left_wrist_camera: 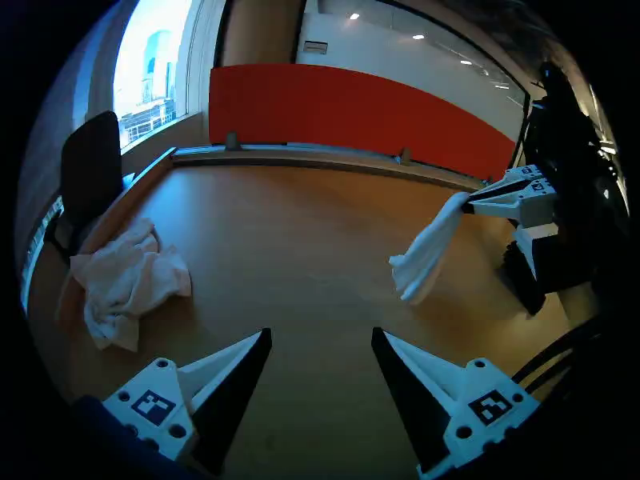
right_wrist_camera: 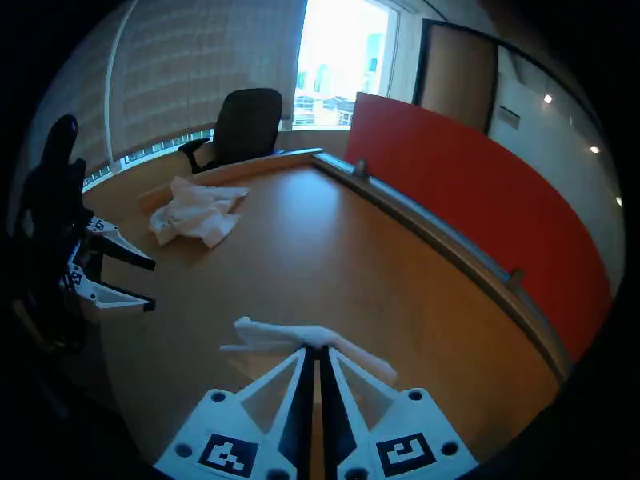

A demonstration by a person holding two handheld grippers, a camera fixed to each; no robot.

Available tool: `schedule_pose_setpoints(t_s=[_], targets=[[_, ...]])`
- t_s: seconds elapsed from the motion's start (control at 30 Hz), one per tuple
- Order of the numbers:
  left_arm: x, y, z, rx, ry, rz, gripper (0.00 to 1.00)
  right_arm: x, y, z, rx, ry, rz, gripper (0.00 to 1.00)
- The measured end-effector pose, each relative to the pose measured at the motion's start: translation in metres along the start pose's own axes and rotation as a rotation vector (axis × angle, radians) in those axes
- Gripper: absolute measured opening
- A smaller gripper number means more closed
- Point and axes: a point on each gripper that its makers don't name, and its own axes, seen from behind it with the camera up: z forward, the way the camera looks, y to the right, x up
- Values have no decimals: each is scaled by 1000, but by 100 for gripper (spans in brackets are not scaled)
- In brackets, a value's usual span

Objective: Fold towel

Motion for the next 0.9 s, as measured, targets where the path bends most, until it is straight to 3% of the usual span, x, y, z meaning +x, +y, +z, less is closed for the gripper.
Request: schedule_pose_setpoints(t_s=[0.53, 0.9], targets=[[6, 5, 0, -12, 8, 8, 93, 11, 19, -28, -30, 25, 11, 5], [4, 4, 2, -13, -3, 4, 93, 10, 60, -67, -60, 35, 37, 5]])
